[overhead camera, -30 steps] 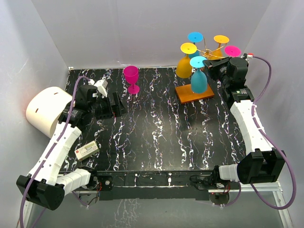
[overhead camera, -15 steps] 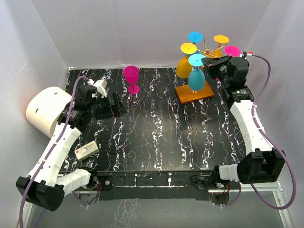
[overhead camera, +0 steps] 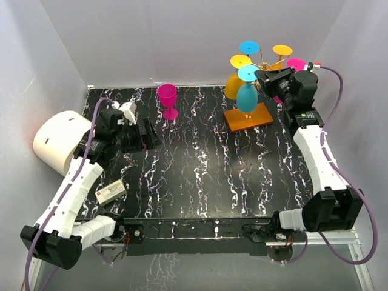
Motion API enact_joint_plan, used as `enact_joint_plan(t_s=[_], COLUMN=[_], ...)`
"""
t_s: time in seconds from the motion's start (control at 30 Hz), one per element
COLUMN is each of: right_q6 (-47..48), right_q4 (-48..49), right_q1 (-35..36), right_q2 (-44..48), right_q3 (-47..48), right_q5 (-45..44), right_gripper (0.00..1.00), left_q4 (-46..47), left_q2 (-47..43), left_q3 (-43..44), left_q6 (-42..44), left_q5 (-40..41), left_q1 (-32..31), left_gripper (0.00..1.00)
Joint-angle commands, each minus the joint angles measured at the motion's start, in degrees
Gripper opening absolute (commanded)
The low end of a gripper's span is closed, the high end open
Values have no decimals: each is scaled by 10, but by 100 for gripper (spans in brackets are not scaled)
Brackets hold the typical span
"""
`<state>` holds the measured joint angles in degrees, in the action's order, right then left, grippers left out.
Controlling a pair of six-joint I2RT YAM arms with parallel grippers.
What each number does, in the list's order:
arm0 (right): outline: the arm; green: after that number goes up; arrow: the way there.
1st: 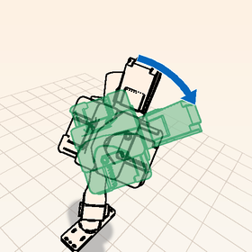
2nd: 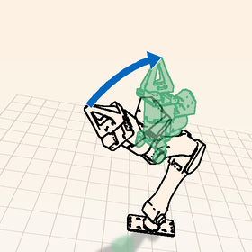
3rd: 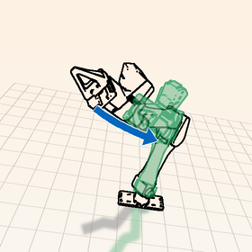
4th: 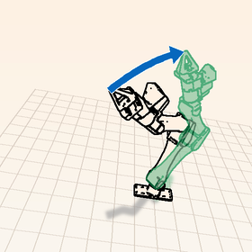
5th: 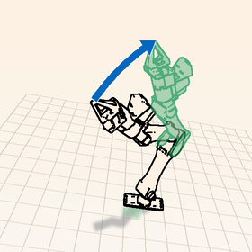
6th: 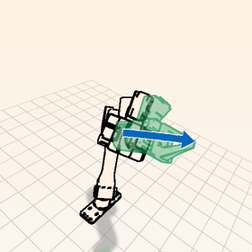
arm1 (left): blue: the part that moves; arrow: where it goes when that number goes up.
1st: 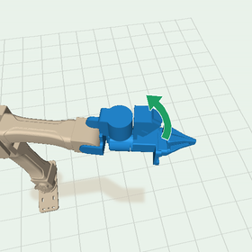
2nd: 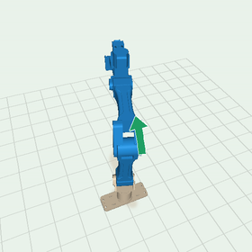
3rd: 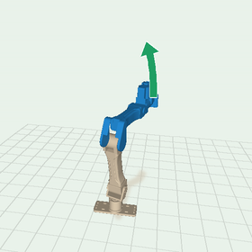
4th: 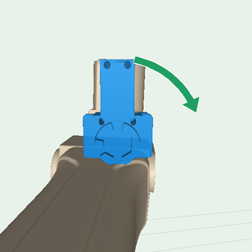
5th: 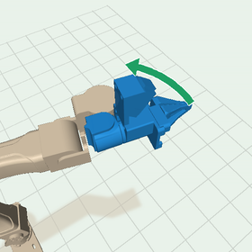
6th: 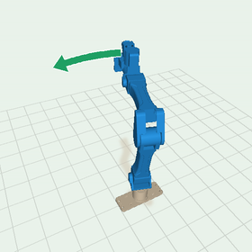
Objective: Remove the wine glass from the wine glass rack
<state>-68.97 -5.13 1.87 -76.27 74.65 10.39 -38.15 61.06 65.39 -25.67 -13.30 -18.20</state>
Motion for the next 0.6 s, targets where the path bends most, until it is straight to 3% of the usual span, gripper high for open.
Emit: enact_joint_plan(t_s=[0.0, 0.57], right_q6=[-1, 11], right_q4=[49, 50], right_q1=[2, 3], right_q2=[-8, -33], right_q3=[40, 51], right_q5=[10, -28], right_gripper=[1, 1], left_q4=[-13, -31], left_q2=[-18, -24], left_q3=[16, 32], left_q6=[1, 6], left_q5=[1, 8], left_q1=[-2, -2], left_gripper=[99, 99])
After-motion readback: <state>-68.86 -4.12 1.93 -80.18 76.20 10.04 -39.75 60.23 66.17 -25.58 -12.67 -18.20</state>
